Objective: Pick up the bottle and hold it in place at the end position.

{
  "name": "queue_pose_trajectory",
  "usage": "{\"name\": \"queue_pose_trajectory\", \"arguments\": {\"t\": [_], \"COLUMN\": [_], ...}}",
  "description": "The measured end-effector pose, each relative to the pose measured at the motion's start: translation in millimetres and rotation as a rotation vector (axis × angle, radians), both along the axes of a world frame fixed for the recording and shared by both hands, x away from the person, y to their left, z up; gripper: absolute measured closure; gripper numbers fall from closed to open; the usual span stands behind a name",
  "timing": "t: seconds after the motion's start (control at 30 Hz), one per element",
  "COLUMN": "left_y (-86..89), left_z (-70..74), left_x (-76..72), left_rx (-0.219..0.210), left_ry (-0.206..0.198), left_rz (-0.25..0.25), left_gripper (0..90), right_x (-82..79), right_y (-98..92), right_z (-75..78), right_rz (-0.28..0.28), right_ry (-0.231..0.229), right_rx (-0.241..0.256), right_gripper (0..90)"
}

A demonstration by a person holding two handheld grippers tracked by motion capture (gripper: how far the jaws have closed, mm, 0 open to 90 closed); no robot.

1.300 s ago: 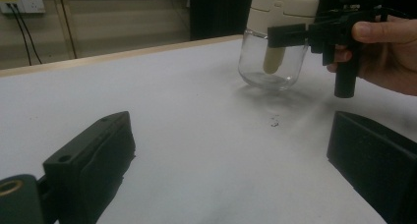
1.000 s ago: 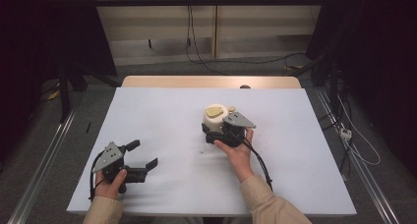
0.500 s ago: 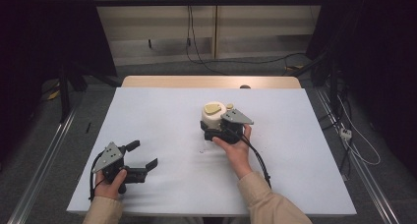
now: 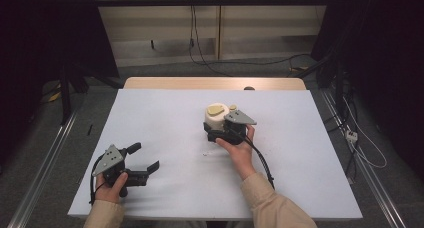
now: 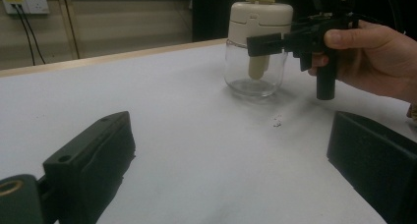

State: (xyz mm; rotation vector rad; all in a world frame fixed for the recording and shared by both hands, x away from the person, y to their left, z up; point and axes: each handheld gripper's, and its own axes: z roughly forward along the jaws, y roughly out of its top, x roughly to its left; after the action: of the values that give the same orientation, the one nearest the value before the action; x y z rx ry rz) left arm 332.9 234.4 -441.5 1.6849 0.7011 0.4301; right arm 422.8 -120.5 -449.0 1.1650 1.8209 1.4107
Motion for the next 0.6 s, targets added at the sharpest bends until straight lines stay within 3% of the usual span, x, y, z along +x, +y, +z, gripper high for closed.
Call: {"name": "queue_pose_trajectory", "arguments": {"t": [0.6], "left_y": [-1.4], "left_z": [-0.6], "left_x": [0.7], "left_rx": [0.001], "left_ry": [0.003], "left_rz": [-0.003], "left_gripper": [3.4], "right_x": [2.7], "right_y": [1.6], "right_z": [-3.1], "right_rz": [0.002], "right_ry": [0.013], "right_rx": [0.009], "right_gripper": [5.7]}}
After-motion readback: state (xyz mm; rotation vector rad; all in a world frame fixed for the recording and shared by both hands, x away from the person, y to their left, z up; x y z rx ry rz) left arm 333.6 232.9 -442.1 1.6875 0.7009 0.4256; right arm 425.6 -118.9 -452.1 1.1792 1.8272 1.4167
